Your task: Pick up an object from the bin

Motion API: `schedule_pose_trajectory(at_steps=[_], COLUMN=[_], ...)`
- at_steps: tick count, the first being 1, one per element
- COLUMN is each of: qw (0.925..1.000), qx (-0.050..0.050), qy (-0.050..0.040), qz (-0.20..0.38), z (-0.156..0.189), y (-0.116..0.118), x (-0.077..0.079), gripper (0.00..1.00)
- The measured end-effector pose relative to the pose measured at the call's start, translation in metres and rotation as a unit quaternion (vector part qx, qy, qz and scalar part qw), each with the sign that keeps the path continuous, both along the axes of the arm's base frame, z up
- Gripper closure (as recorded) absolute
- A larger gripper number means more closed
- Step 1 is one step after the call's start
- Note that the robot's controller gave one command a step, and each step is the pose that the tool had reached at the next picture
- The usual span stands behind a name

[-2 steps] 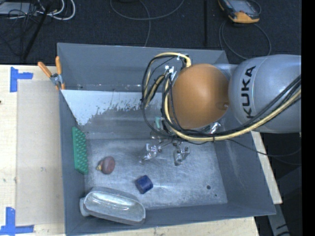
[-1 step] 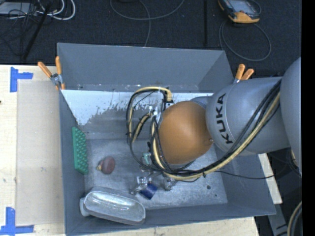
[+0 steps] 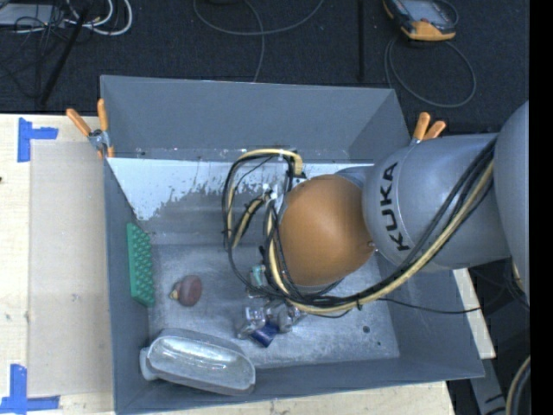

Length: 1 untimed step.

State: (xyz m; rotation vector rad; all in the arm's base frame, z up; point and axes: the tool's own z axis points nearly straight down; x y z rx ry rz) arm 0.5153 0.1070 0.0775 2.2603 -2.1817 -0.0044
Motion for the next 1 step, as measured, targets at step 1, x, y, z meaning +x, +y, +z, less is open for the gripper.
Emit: schedule_pose_trajectory(at_steps=[1], qw=[0.9990], qx=[0.000], qy=[-0.0038], qz=[0.046], z=[0.1526], y=[-0.0023], x=[-0.0060], gripper=[1.00])
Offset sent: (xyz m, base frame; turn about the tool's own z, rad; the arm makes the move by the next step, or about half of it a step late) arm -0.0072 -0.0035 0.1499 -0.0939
